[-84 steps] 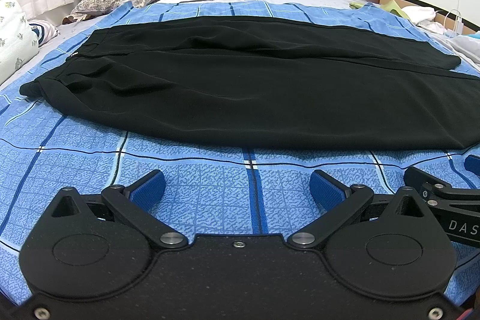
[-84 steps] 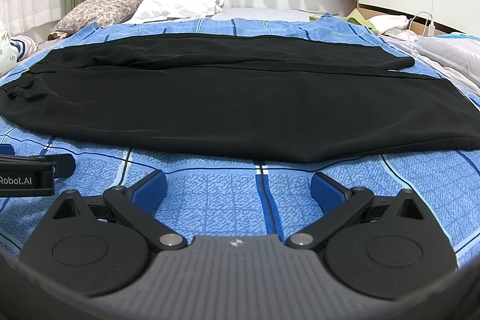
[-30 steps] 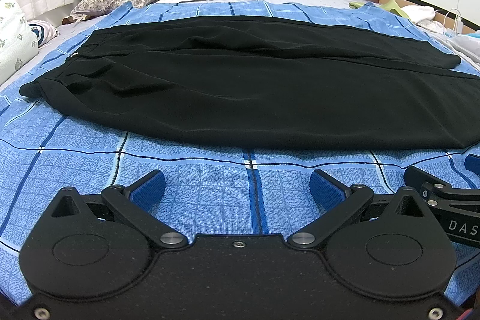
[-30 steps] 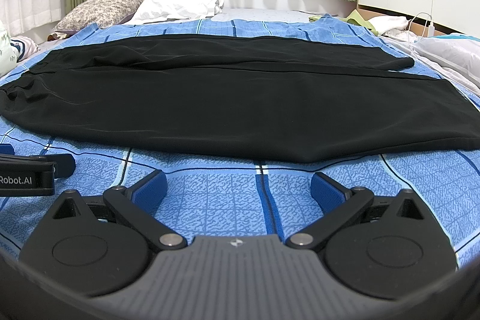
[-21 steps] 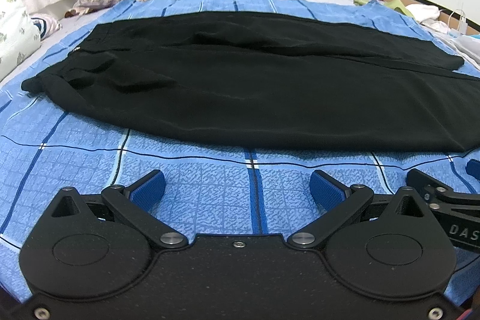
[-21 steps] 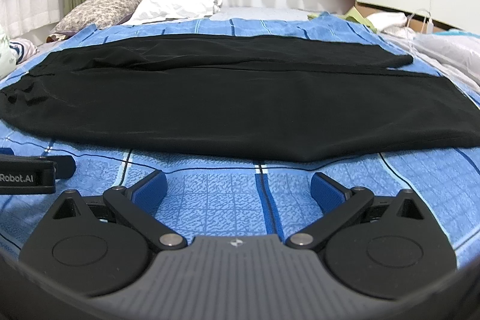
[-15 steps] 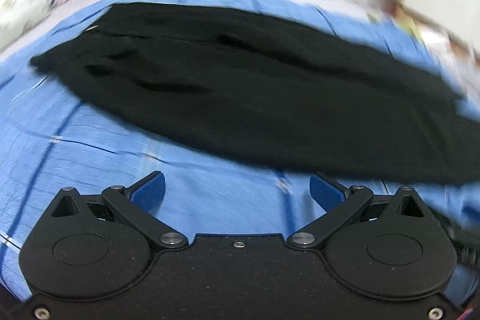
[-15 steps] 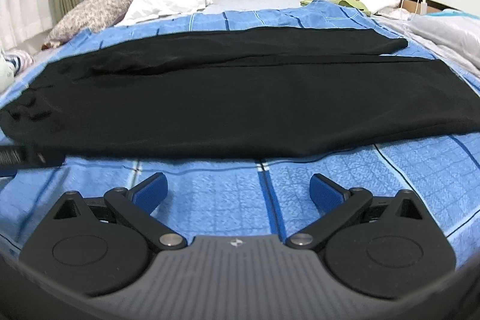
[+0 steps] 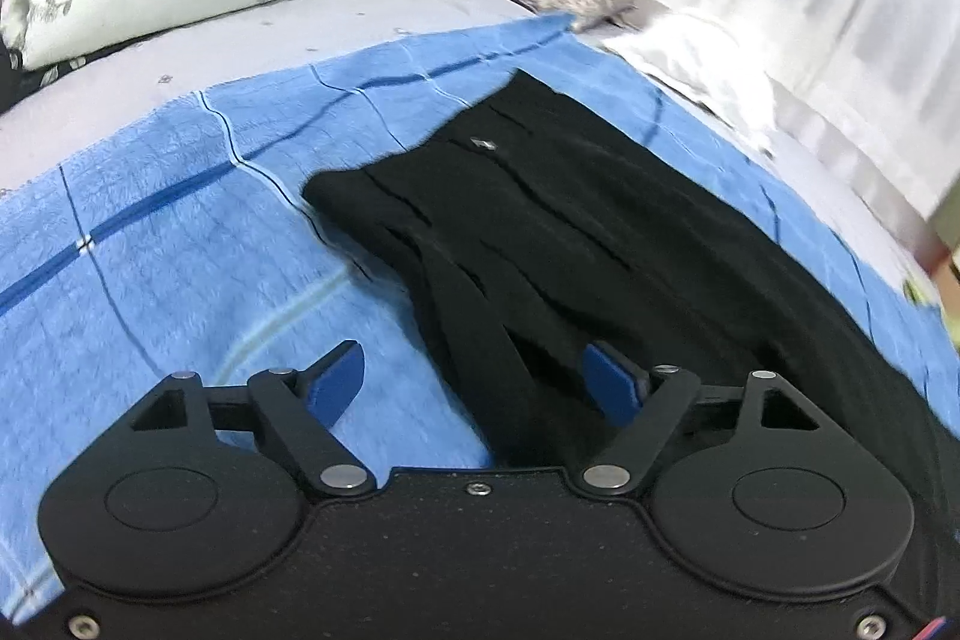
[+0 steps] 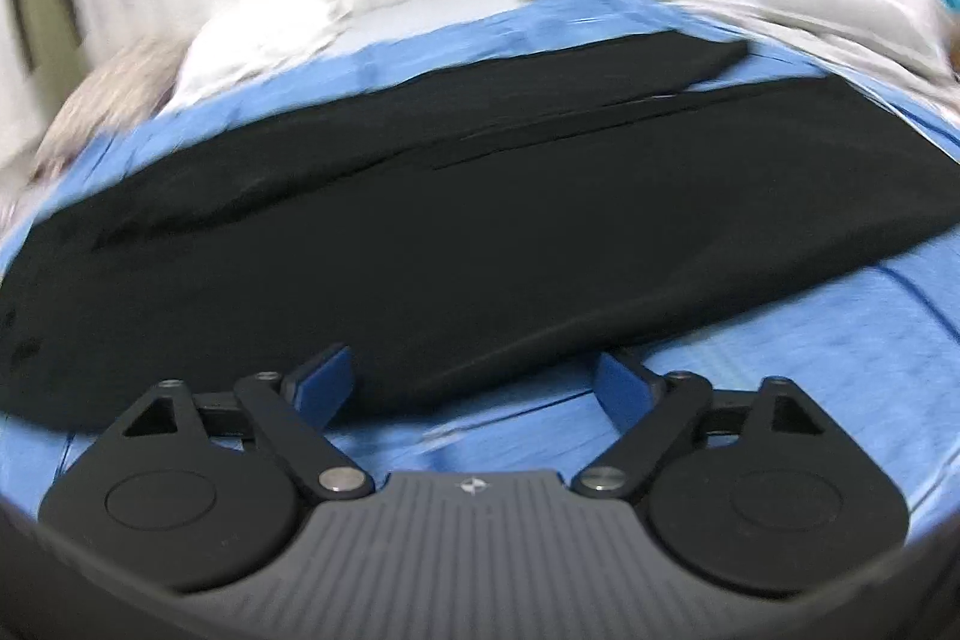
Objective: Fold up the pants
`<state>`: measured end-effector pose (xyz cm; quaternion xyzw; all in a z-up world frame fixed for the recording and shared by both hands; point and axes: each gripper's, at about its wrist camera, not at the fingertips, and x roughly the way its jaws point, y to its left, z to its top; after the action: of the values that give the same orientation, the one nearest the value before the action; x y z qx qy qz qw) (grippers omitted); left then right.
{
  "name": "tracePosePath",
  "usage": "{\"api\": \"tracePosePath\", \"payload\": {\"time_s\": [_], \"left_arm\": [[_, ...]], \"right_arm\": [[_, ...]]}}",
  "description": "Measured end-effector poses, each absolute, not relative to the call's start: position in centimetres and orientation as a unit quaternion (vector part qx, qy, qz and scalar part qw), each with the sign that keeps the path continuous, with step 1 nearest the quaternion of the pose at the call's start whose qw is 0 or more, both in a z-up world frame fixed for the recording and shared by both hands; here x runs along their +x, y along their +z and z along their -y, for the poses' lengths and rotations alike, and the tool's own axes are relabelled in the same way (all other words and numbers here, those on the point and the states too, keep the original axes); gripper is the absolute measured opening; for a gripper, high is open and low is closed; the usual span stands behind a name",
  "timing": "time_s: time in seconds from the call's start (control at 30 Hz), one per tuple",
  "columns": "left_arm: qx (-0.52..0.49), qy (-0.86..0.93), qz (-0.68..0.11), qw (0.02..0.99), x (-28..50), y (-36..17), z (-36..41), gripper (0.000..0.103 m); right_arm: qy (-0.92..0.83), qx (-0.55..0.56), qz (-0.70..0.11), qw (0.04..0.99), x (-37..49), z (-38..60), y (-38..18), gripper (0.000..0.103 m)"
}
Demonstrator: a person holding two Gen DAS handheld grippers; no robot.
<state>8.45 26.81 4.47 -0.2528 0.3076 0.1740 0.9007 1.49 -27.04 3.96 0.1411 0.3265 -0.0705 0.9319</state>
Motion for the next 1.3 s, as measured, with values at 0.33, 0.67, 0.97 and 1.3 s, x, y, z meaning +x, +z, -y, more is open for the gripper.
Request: {"api": "tracePosePath", "payload": {"time_s": [0.33, 0.67, 0.97, 1.3], "left_arm": [[-0.268, 0.254, -0.295, 0.881, 12.4, 1.6, -28.4, 0.060], [-0.264, 0.263, -0.287, 0.883, 13.3, 1.4, -28.0, 0.065], [-0.247, 0.276, -0.288, 0.883, 15.4, 1.2, -27.6, 0.077], [-0.146, 0.363, -0.263, 0.882, 14.8, 4.0, -24.9, 0.014]], "right_arm": [[-0.284, 0.216, -0.274, 0.893, 2.3, 40.3, 4.1, 0.079], [-0.293, 0.352, -0.206, 0.865, -0.1, 49.7, 3.3, 0.064], [-0.285, 0.304, -0.225, 0.881, 3.1, 50.2, 2.9, 0.063], [-0.317, 0.267, -0.242, 0.877, 4.1, 50.9, 4.6, 0.008]]}}
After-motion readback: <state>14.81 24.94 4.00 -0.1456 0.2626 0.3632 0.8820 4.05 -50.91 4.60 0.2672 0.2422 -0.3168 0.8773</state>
